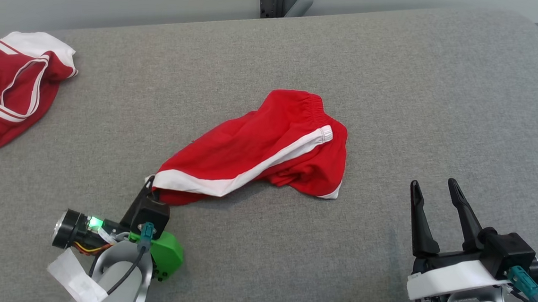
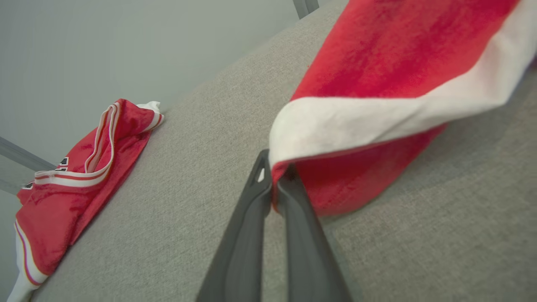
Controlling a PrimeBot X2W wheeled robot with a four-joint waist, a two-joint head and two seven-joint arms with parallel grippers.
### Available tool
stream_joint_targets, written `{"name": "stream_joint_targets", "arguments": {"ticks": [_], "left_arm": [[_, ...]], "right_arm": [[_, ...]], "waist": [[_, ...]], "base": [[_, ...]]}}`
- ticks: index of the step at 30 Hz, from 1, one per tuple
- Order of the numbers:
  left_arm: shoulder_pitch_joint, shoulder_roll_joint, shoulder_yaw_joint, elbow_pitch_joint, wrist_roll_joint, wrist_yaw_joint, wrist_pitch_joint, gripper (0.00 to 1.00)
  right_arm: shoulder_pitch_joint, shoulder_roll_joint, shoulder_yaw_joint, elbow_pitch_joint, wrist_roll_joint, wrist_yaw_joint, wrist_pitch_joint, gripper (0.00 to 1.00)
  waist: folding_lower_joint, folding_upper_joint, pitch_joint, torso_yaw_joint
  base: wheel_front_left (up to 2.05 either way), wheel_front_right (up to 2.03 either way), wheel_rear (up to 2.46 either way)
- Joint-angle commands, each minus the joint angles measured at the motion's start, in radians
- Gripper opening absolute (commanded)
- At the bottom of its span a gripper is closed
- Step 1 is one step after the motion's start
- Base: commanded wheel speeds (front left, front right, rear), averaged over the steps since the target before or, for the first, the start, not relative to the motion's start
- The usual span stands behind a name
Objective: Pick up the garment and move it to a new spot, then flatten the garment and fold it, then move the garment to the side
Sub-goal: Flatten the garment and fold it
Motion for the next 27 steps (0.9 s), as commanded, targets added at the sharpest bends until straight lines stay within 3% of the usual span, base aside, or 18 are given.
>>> {"name": "stream_joint_targets", "arguments": {"ticks": [1,6,9,12,14,20,27], "left_arm": [[0.014,-0.006,0.001,0.006,-0.007,0.005,0.000,0.23],[0.045,-0.029,-0.010,0.019,-0.022,-0.006,0.000,0.44],[0.069,-0.036,-0.015,0.021,-0.034,-0.014,0.000,0.78],[0.096,-0.040,-0.016,0.020,-0.042,-0.019,0.000,0.96],[0.108,-0.039,-0.016,0.015,-0.044,-0.020,0.000,1.00],[0.148,-0.048,0.000,-0.028,-0.072,-0.033,0.000,1.00],[0.224,-0.045,0.070,-0.186,-0.126,-0.047,0.000,1.00]], "right_arm": [[0.000,-0.002,0.000,0.003,-0.007,0.000,-0.004,1.00],[0.011,-0.002,0.001,0.008,-0.011,0.000,-0.004,1.00],[0.014,-0.002,0.002,0.011,-0.011,0.000,-0.004,1.00],[0.021,-0.002,0.003,0.012,-0.012,0.000,-0.004,1.00],[0.027,-0.002,0.002,0.012,-0.013,0.000,-0.004,1.00],[0.036,-0.002,0.007,0.015,-0.017,0.000,-0.004,1.00],[0.043,-0.002,0.008,0.016,-0.019,0.000,-0.004,1.00]], "waist": [[0.0000,0.0101,-0.002,-0.003],[0.0000,0.0101,-0.013,-0.010],[0.0000,0.0101,-0.021,-0.012],[0.0000,0.0101,-0.029,-0.010],[0.0000,0.0101,-0.034,-0.008],[0.0000,0.0101,-0.050,0.002],[0.0000,0.0101,-0.063,0.005]], "base": [[0.00,0.00,0.00],[0.00,0.00,0.00],[0.00,0.00,0.00],[0.00,0.00,0.00],[0.00,0.00,0.00],[0.00,0.00,0.00],[0.00,0.00,0.00]]}}
